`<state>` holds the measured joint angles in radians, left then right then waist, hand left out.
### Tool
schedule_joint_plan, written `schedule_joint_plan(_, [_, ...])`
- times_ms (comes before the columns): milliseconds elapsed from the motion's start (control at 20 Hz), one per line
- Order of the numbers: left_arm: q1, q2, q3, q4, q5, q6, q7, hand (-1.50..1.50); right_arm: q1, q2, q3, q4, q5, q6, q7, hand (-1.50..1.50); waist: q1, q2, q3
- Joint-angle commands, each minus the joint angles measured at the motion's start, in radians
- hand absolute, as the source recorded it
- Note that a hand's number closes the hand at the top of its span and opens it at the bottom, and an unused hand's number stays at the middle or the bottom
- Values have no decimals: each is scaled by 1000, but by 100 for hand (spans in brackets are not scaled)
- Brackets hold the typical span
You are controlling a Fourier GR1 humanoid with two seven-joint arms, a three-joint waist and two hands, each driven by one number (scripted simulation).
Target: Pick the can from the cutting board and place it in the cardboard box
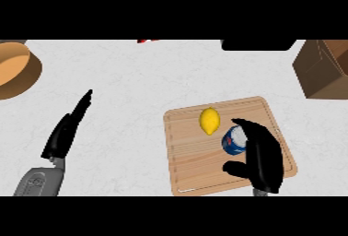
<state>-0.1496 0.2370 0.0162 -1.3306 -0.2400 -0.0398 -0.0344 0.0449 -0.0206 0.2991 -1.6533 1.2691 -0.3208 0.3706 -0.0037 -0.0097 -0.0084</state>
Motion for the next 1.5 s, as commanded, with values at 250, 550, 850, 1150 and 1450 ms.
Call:
schedule_joint_plan(250, [38,10,11,-61,-1,-27,21,0,-67,20,-19,133,172,-227,7,150,8,9,9])
schedule_joint_plan(550, [38,-24,-2,-73,-18,-20,37,0,-2,8,-11,-40,264,-204,69,150,1,8,8])
schedule_joint_plan(850, [64,-32,-9,-51,-32,-13,-11,0,-98,-93,-5,15,153,63,-44,150,26,13,8])
schedule_joint_plan(1150, [-10,-29,10,1,-38,-1,3,0,-265,-283,-78,-40,-96,501,-249,150,7,12,6])
schedule_joint_plan(1450, [3,-11,35,-19,-22,-18,5,0,-501,-330,-232,-121,-121,675,-150,150,6,7,7])
